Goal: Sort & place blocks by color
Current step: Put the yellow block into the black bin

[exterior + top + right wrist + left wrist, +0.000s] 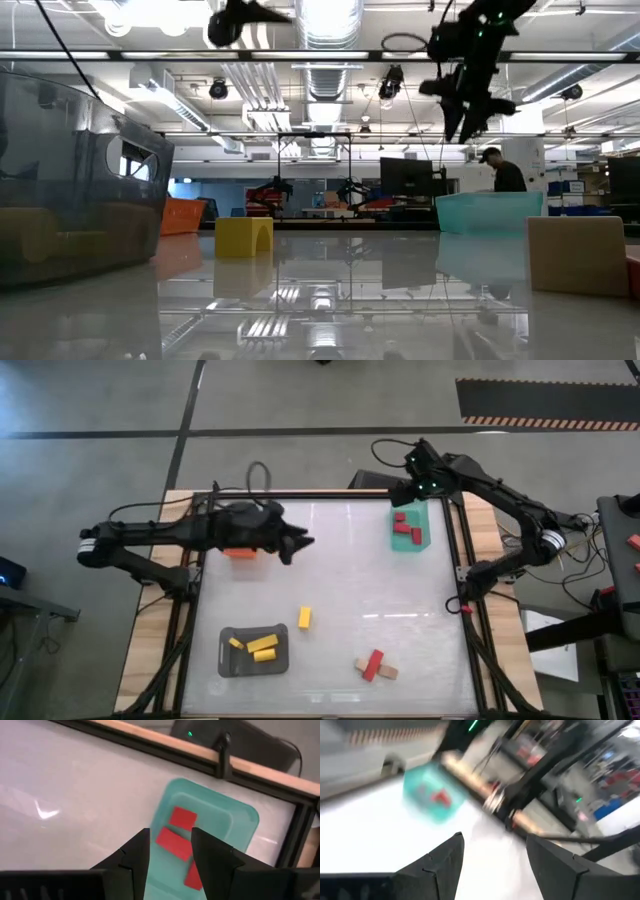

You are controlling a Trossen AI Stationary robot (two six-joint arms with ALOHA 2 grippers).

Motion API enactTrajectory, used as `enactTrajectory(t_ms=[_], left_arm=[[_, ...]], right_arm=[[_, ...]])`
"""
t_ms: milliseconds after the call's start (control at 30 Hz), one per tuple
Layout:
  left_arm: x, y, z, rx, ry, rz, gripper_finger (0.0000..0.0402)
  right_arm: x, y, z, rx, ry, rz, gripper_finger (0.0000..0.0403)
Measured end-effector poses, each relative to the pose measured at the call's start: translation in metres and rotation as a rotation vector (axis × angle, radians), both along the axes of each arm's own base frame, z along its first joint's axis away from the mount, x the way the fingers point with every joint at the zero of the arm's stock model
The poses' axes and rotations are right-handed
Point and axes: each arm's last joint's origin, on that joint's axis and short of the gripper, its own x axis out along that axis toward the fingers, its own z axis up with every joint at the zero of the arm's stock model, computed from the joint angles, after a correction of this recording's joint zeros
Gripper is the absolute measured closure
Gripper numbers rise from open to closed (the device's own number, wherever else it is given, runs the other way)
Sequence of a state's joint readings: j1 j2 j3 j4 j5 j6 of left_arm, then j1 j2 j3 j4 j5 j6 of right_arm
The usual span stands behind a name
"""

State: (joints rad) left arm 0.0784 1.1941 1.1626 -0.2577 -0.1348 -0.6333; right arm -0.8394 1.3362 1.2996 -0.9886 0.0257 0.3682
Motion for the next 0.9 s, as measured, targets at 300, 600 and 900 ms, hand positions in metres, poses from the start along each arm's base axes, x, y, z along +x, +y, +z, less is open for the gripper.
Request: enactTrajectory(t_ms=[300, 600, 900], left_arm=[[0.025, -0.007, -0.042, -0.348, 0.389, 0.015, 0.0203], [0.061, -0.028, -0.051, -0.438, 0.679, 0.065, 0.0247], [0.09, -0.049, -0.087, -0.474, 0.936, 0.149, 0.0253]], right_arm=[[-0.003, 0.03, 0.034, -0.109, -0.125, 0.041, 0.0271], [-0.003, 0.031, 0.035, -0.13, -0.123, 0.055, 0.0273], [-0.001, 0.029, 0.032, -0.138, -0.093, 0.104, 0.0273]])
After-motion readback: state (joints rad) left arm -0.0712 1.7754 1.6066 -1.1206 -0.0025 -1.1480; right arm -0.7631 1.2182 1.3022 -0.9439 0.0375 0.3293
